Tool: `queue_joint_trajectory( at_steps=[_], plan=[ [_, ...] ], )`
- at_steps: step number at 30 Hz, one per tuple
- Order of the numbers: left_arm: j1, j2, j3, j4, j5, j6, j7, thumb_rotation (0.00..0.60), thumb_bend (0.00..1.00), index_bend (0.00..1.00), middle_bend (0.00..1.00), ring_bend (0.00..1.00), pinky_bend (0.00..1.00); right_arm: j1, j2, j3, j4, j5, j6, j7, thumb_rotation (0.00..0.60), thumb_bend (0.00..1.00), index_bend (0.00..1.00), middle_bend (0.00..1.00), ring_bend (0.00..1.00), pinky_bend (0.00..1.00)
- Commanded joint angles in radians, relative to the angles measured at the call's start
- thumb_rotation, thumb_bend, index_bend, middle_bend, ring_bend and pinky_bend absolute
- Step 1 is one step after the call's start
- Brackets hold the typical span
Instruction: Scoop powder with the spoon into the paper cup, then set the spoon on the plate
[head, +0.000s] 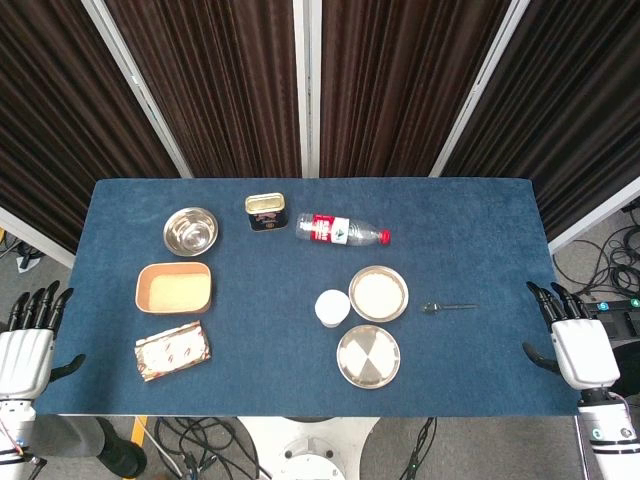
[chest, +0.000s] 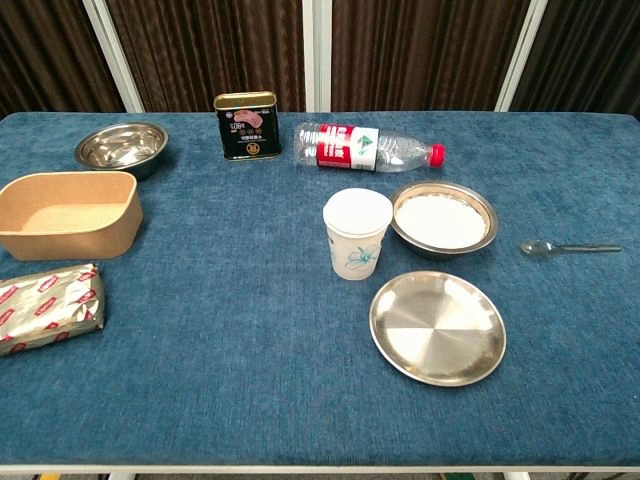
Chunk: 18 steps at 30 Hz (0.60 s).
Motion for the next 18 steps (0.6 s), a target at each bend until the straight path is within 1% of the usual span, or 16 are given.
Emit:
queue_joint_trajectory(
  at_steps=[1, 7, 11, 13, 16, 18],
  plan=[
    [-0.002, 0.0, -0.001, 0.0, 0.002, -0.001, -0.002, 0.6, 0.0, 0.11, 0.08, 0.01, 0.02, 0.001, 0.0, 0.0, 0.0, 0.001, -0.002, -0.002, 0.6, 0.12, 0.05, 0.18, 0.07, 0.18],
    [-0.007, 0.001, -0.005, 0.0, 0.007, -0.001, -0.008, 0.6, 0.0, 0.11, 0.08, 0.01, 0.02, 0.011, 0.008, 0.001, -0.008, -0.011, -0.007, 0.006, 0.6, 0.12, 0.05, 0.19, 0.07, 0.18],
    [-0.01, 0.002, -0.006, -0.001, 0.011, 0.0, -0.012, 0.6, 0.0, 0.11, 0.08, 0.01, 0.02, 0.059, 0.019, 0.009, -0.008, -0.005, -0.082, 0.03, 0.6, 0.14, 0.07, 0.27, 0.08, 0.18],
    [-0.011, 0.002, -0.008, 0.0, 0.014, 0.003, -0.014, 0.6, 0.0, 0.11, 0.08, 0.01, 0.02, 0.101, 0.014, 0.025, 0.008, 0.013, -0.144, 0.025, 0.6, 0.14, 0.11, 0.3, 0.08, 0.18],
    [-0.009, 0.0, -0.006, 0.0, 0.016, 0.005, -0.016, 0.6, 0.0, 0.11, 0.08, 0.01, 0.02, 0.17, -0.016, 0.042, 0.049, 0.042, -0.248, 0.013, 0.6, 0.13, 0.2, 0.32, 0.09, 0.16],
    [-0.008, 0.0, -0.005, -0.001, 0.013, 0.003, -0.014, 0.6, 0.0, 0.11, 0.08, 0.01, 0.02, 0.217, -0.055, 0.052, 0.096, 0.062, -0.317, 0.0, 0.6, 0.12, 0.28, 0.32, 0.09, 0.13]
  ],
)
